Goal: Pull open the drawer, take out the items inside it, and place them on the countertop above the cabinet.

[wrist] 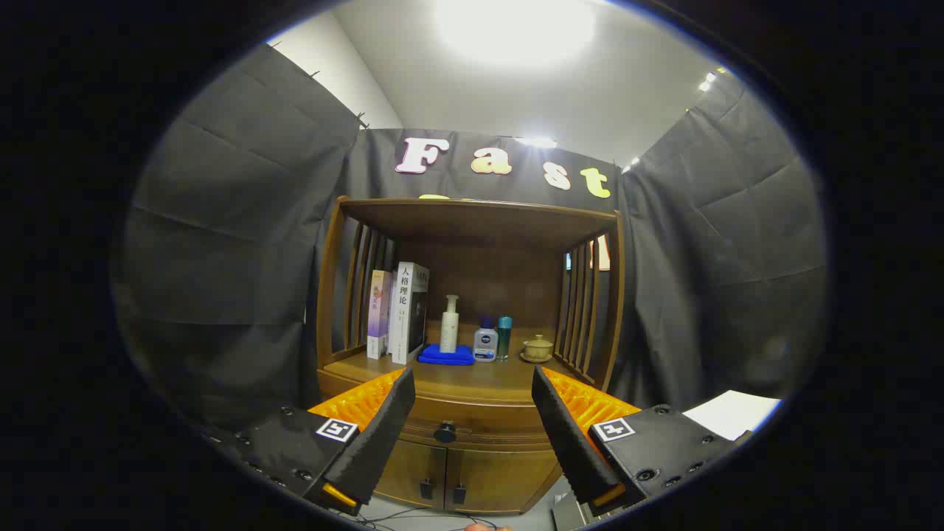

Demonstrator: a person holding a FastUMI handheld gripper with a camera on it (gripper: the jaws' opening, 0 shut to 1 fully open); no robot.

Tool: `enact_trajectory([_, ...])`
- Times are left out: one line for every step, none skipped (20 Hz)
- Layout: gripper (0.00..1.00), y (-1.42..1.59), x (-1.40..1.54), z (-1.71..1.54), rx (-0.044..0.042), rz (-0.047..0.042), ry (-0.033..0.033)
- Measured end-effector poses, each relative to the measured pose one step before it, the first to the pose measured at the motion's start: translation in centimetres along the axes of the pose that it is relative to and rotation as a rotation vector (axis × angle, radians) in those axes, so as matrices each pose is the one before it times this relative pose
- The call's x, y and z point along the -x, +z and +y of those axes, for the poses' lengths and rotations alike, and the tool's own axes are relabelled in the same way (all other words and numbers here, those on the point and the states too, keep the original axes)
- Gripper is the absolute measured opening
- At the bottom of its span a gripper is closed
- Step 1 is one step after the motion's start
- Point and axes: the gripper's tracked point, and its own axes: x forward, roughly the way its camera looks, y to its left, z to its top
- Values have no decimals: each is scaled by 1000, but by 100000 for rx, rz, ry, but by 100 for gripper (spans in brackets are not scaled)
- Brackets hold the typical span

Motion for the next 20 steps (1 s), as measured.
enact_trajectory([100, 92, -15, -105, -1112, -220, -326])
enact_trajectory([100, 44, -18, -151, -1158, -253, -208])
enact_trajectory([100, 153, 11, -123, -989, -413, -336])
enact_trajectory([100, -27, 109, -32, -586, -213, -88])
enact_trajectory([100, -103, -49, 135, 438, 265, 320])
enact_trajectory([100, -233, -94, 208, 1199, 329, 509])
enact_trajectory([100, -62, 33, 103, 1346, 275, 262])
enact_trajectory([100, -68, 15, 191, 922, -34, 343])
enact_trajectory([100, 39, 32, 220, 299, -181, 682])
enact_trajectory([100, -34, -3, 232, -205, -52, 618])
enact_trajectory([100, -59, 55, 54, -435, 309, -122])
enact_trajectory([100, -209, -40, -64, -563, 376, -218])
enact_trajectory([100, -76, -43, -52, -560, 177, -78])
enact_trajectory([100, -63, -43, -130, -561, 84, -232])
enact_trajectory([100, -113, -111, -171, -540, 118, -144])
enact_trajectory([100, -46, -238, -49, -475, -103, 138])
enact_trajectory([100, -119, -500, -356, -428, 466, -835])
enact_trajectory([100, -380, -515, -415, -395, 1591, -685])
enact_trajectory([100, -196, -437, -170, -562, 1533, -149])
enact_trajectory([100, 63, -319, -4, -687, 573, 9])
